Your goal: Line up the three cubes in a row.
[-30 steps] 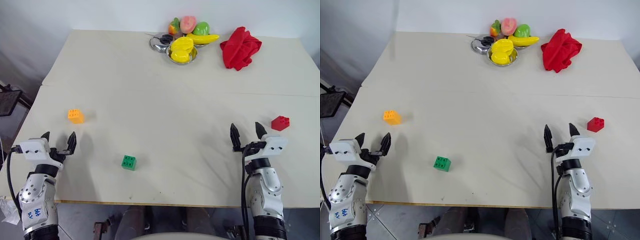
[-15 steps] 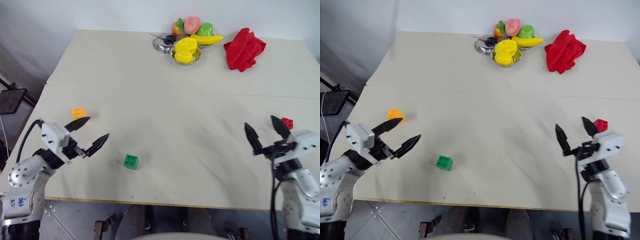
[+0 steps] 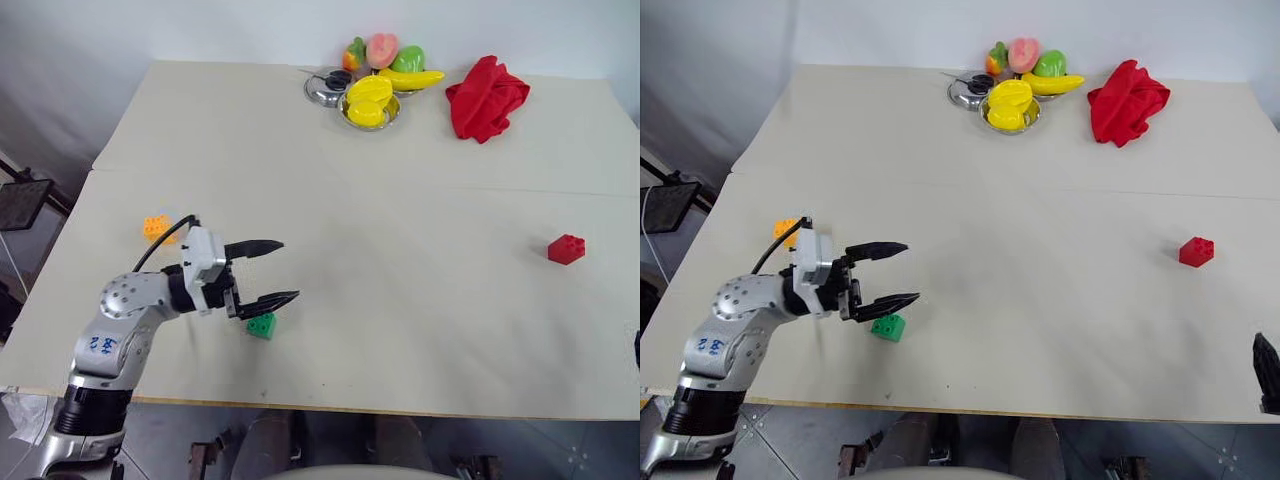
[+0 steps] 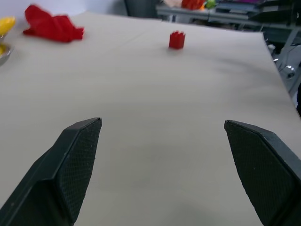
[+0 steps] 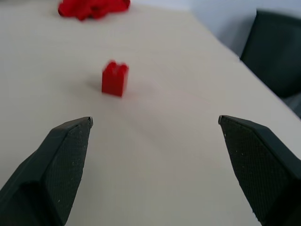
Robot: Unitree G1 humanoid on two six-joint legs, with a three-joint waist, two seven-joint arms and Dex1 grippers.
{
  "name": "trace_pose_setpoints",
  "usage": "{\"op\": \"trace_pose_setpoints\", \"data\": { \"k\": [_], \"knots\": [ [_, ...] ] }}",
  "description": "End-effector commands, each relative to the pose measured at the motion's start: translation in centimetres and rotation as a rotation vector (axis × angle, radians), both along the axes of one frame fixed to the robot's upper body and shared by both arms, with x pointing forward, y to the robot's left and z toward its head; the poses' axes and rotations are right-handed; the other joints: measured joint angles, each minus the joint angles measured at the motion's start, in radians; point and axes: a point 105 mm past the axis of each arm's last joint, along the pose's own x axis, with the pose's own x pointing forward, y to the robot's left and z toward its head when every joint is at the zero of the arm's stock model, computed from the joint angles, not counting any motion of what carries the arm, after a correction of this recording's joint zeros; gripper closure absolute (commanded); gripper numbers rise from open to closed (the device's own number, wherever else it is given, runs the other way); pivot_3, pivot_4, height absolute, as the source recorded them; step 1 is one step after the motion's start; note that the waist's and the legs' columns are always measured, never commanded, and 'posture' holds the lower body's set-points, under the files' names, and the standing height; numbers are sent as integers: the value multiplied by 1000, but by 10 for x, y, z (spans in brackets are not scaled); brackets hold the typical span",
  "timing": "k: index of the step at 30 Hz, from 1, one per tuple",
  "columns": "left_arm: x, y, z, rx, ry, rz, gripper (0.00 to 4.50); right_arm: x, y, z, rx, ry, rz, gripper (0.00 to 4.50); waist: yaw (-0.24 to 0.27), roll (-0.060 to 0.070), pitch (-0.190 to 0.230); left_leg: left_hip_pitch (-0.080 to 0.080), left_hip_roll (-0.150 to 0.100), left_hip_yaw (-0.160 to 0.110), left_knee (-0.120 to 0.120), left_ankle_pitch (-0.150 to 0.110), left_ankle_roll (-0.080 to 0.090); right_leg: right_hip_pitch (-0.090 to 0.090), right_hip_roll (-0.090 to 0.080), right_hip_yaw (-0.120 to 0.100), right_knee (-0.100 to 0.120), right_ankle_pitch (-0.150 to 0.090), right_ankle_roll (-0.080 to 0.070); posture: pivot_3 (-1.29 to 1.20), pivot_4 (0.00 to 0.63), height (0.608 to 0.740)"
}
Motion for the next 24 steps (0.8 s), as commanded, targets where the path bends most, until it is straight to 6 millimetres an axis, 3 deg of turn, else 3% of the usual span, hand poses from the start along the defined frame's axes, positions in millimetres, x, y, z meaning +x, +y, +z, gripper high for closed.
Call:
{"op": "trace_pose_setpoints", "data": {
  "k": [1,6,12,15,21,24],
  "knots": [
    [-6,-4,7,-26,-12,10,61,28,8,22,-8,16,37,0,-14,0,0,2,0,1,-1,0,0,1,0,2,0,0,0,0,150,740],
    [-10,-5,0,-10,-15,36,61,84,21,39,44,78,104,0,-10,0,0,5,2,4,-1,-1,0,0,0,5,1,0,-1,0,150,740],
    [-3,-7,7,0,-58,68,61,144,3,45,85,212,-50,0,5,0,0,3,1,3,0,0,0,-1,-1,4,1,-1,-2,0,150,740],
    [-6,-6,7,11,-69,76,61,171,-2,36,67,280,-75,0,5,0,0,1,0,3,0,0,1,-1,-1,3,1,-1,-1,0,150,740],
    [-7,-3,13,13,-89,106,61,194,-17,24,138,332,-137,0,7,0,0,-2,-1,2,-1,-1,1,-2,-1,-2,-2,0,-1,0,150,740],
    [-8,1,14,20,-90,115,0,200,-12,18,132,367,-100,624,7,0,0,-4,-1,0,0,0,1,-2,-1,-3,-2,0,0,0,150,740]
  ]
}}
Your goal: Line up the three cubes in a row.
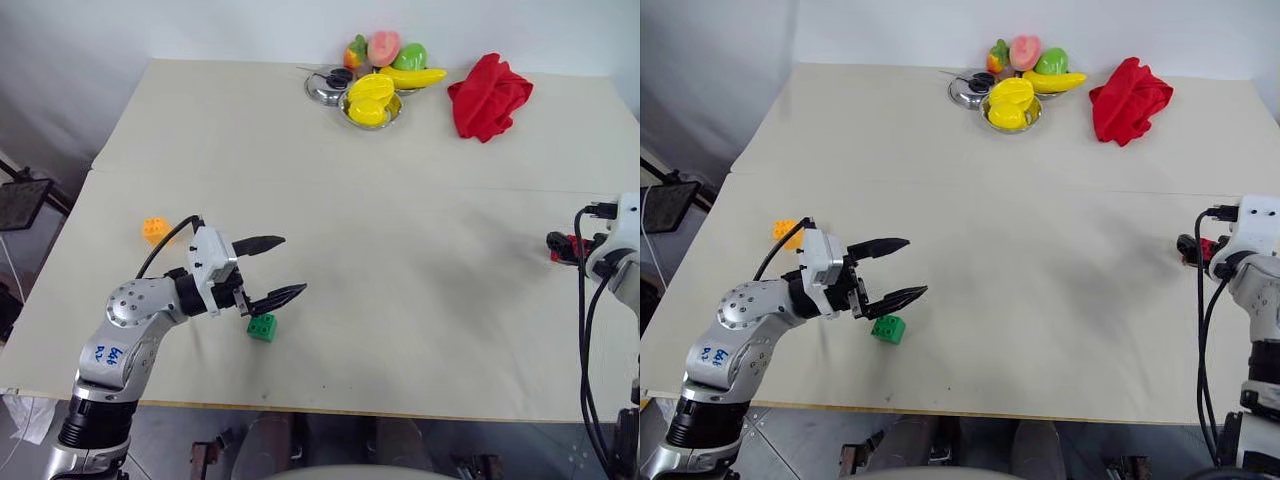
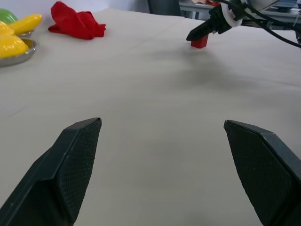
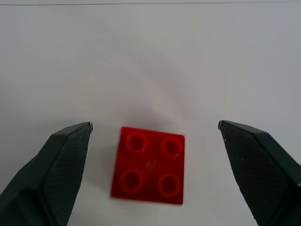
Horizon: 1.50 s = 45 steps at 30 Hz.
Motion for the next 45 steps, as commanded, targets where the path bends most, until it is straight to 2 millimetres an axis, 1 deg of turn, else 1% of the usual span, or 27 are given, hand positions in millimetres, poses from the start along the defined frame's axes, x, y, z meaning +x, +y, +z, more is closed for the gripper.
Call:
{"op": "trace_pose_setpoints", "data": {
  "k": [1,4,6,7,9,10,12,13,14,15,17,19,20,22,24,27,28,31,34,39,43,45],
  "knots": [
    [-4,6,10,11,-45,14,0,5,4,4,-17,1,42,950,-2,0,0,0,0,0,0,0,0,0,0,0,0,0,0,0,150,740],
    [-4,7,10,19,-45,22,0,6,12,3,3,13,73,1908,-2,0,0,0,1,0,0,0,0,0,1,-1,0,0,0,0,150,740],
    [-4,8,11,27,-49,23,0,3,13,6,40,-1,58,2666,-2,0,0,-1,1,0,0,0,0,0,1,-1,0,0,0,0,150,740],
    [-4,8,11,30,-51,23,0,2,13,8,56,-13,52,2942,-1,0,0,-1,1,-1,0,0,0,0,1,-1,0,0,0,0,150,740],
    [-2,9,11,32,-54,27,0,1,19,13,48,-35,103,2964,0,0,0,-1,1,-1,0,0,0,0,1,-2,0,0,0,0,150,740],
    [-1,9,11,33,-55,28,0,1,27,16,43,-51,161,2964,1,0,0,-1,1,-1,0,0,0,0,1,-2,0,0,0,0,150,740],
    [0,8,11,32,-56,28,0,2,54,26,36,-88,377,2964,1,0,0,-1,1,-2,0,0,-1,0,1,-2,-1,0,0,0,150,740],
    [1,8,12,32,-57,27,0,0,71,32,13,-104,522,2964,0,0,0,-2,1,-2,0,0,-1,0,1,-3,-1,0,0,0,150,740],
    [2,8,12,31,-59,26,0,-6,92,39,-21,-121,701,2964,0,0,0,-2,1,-2,0,0,-1,0,1,-3,-1,0,0,0,150,740],
    [2,8,13,31,-60,26,0,-13,107,43,-51,-130,847,2964,1,1,1,-2,0,-2,0,0,0,0,1,-3,-1,0,1,0,150,740],
    [5,9,13,30,-60,25,0,-26,130,46,-118,-143,1089,2964,0,1,1,-2,0,-2,0,0,-1,0,1,-3,-2,0,1,0,150,740],
    [6,10,13,31,-58,21,0,-45,150,40,-194,-123,1390,2964,-1,1,1,-2,0,-2,1,0,-1,0,2,-3,-2,0,1,0,150,740],
    [6,10,12,31,-57,18,0,-51,155,33,-224,-86,1506,2964,0,0,1,-2,-1,-2,1,0,-1,1,2,-3,-2,1,2,0,150,740],
    [7,9,12,30,-53,11,0,-56,158,15,-238,25,1638,2964,-1,0,1,-1,0,-2,1,0,-1,1,2,-3,-2,1,2,0,150,740],
    [7,7,12,27,-50,2,0,-55,159,5,-210,93,1700,2964,-1,-1,1,-1,0,-2,2,0,0,1,2,-3,-2,1,2,0,150,740],
    [4,7,15,22,-42,-10,0,-46,154,-5,-184,139,1744,2964,-4,-1,1,-1,1,-3,2,0,0,1,2,-3,-2,1,2,0,150,740],
    [3,8,16,24,-40,-11,0,-44,152,-8,-181,144,1750,2964,-4,-1,1,-1,1,-3,2,0,-1,1,2,-3,-2,1,2,0,150,740],
    [2,15,18,40,-36,-2,0,-36,151,-11,-162,87,1752,2964,-5,-1,2,-2,1,-5,2,1,-1,2,2,-5,-2,1,1,0,150,740],
    [1,21,20,52,-37,14,0,-34,149,-21,-263,87,1798,2964,-12,-1,2,-3,1,-6,3,1,-1,2,2,-7,-2,0,1,0,150,740],
    [-1,28,23,71,-35,21,0,-24,159,-26,-263,86,1830,2964,-22,-1,2,-4,2,-8,5,1,-1,2,1,-8,-1,0,1,0,150,740],
    [-1,29,25,83,-42,22,0,-23,167,-31,-323,77,1893,2964,-29,-1,2,-4,2,-9,8,1,-2,3,2,-8,0,0,1,0,150,740],
    [0,30,25,84,-44,24,0,-21,167,-30,-311,102,1885,2235,-33,-1,2,-4,3,-9,9,1,-2,3,2,-8,0,0,1,0,150,740]
  ]
}}
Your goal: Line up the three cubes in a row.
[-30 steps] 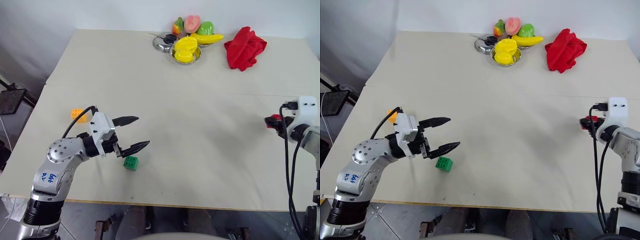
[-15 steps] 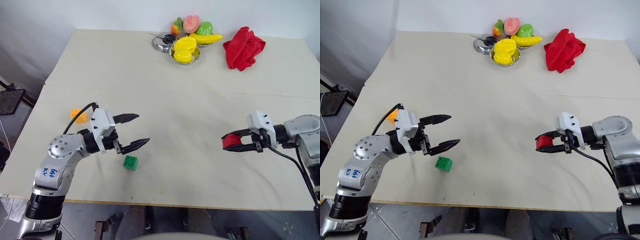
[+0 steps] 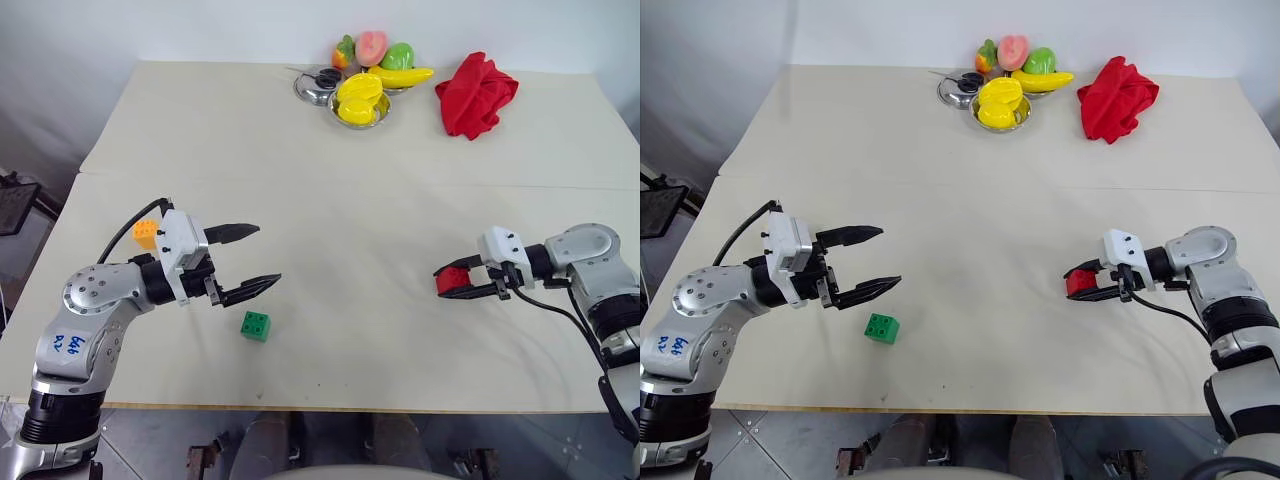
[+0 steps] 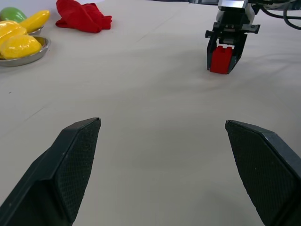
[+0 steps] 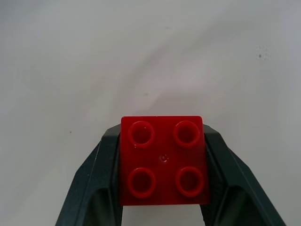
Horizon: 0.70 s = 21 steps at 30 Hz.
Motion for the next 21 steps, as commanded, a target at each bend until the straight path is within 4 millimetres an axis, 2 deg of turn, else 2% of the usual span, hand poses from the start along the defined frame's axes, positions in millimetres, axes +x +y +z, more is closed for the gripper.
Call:
{"op": "trace_pose_setpoints", "data": {
  "k": [1,5,7,10,12,15,18,21],
  "knots": [
    [-5,1,10,5,-42,-12,0,-3,4,0,-14,32,61,1966,-5,0,0,0,0,0,0,0,0,0,0,0,0,0,0,0,150,740],
    [-3,5,8,-11,-56,19,0,1,4,20,17,-37,69,660,-10,0,0,-1,0,-1,1,0,0,0,0,0,0,0,0,0,150,740],
    [-1,19,7,-45,-71,89,0,-1,6,40,75,-97,84,41,-11,2,1,-1,0,-1,1,0,0,0,0,0,1,0,0,0,150,740],
    [0,51,-5,-76,-67,239,0,-9,6,62,175,-139,87,41,-10,4,2,-1,0,-1,1,0,-1,-1,-1,0,0,0,0,0,150,740],
    [-8,75,-18,-87,-50,340,0,-21,8,71,274,-154,109,41,-9,4,2,-2,0,-2,0,0,-1,-1,-1,-1,0,0,-1,0,150,740],
    [-23,100,-31,-105,-37,438,0,-33,10,72,367,-164,110,41,-5,3,2,-2,0,-2,0,-1,0,-1,-1,-2,0,0,-1,0,150,740],
    [-48,126,-53,-97,44,518,0,-50,19,72,528,-196,108,41,8,2,3,-2,0,-1,2,-2,1,0,-2,-1,0,0,0,0,150,740],
    [-74,149,-73,-42,116,552,0,-75,30,57,556,-129,136,41,19,2,3,-2,0,-1,2,-2,1,-1,-2,-1,0,0,0,0,150,740]
  ]
}}
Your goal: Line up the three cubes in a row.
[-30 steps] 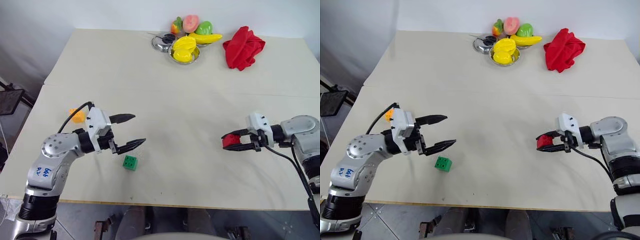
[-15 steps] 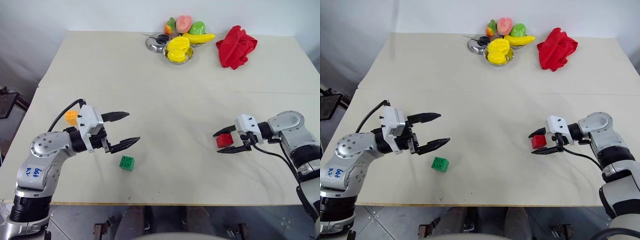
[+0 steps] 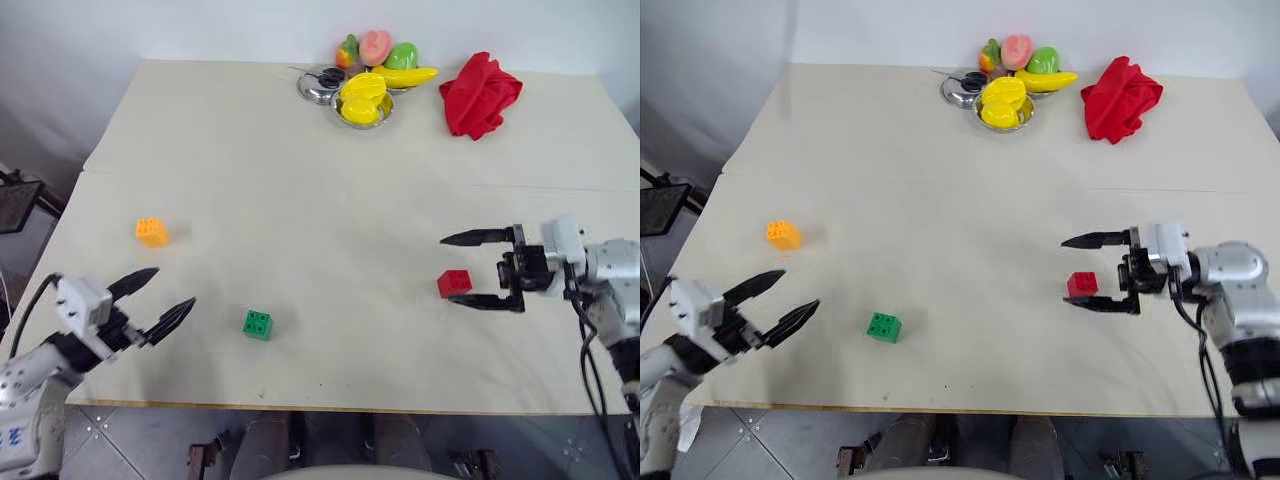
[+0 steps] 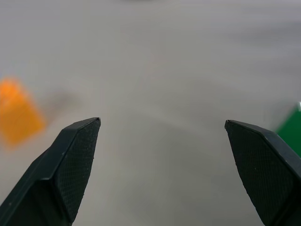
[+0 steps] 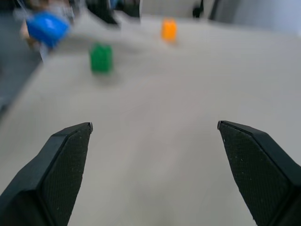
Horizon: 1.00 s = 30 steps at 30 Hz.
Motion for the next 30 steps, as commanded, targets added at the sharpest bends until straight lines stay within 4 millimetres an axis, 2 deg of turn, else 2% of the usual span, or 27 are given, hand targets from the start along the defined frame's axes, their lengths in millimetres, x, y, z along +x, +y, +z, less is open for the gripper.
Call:
{"op": "trace_pose_setpoints", "data": {
  "k": [1,5,9,12,15,17,19,24,30],
  "knots": [
    [-25,24,-7,46,36,19,0,-24,12,5,39,-5,64,41,4,0,0,0,0,0,0,0,0,0,0,0,0,0,0,0,150,740],
    [-42,36,-23,175,159,-100,0,-49,14,-15,-4,74,144,41,17,-2,-1,0,0,0,2,-3,-2,-1,-2,0,-1,0,0,0,150,740],
    [-34,38,-15,191,139,-163,0,-45,6,-22,-3,69,89,41,20,-1,0,1,0,1,3,-6,-4,-2,-4,0,-1,0,-1,0,150,740],
    [-20,15,-3,192,80,-284,0,-42,-4,-18,-5,41,44,41,23,-1,0,0,0,0,3,-7,-4,-2,-4,0,0,0,-1,0,150,740],
    [-10,-27,5,179,43,-469,0,-42,-18,-15,-24,14,-9,41,23,-1,0,0,0,0,3,-5,0,-1,-3,0,2,0,-1,0,150,740],
    [-9,-53,1,225,48,-620,0,-47,-27,-17,-58,57,-33,41,27,-1,0,0,-1,0,3,-5,1,-1,-3,0,2,0,-1,0,150,740],
    [-5,-68,-2,256,46,-708,0,-51,-32,-19,-87,92,-45,41,24,0,0,0,-2,1,3,-5,1,0,-3,0,2,0,-1,0,150,740],
    [17,-96,-10,234,23,-816,0,-62,-39,-19,-117,109,-81,41,20,0,0,0,1,4,3,-5,1,0,1,0,2,0,-1,0,150,740],
    [29,-110,-18,240,14,-882,0,-77,-43,-17,-121,126,-144,41,24,0,-1,1,1,5,4,-5,2,0,2,1,2,0,-1,0,150,740]
  ]
}}
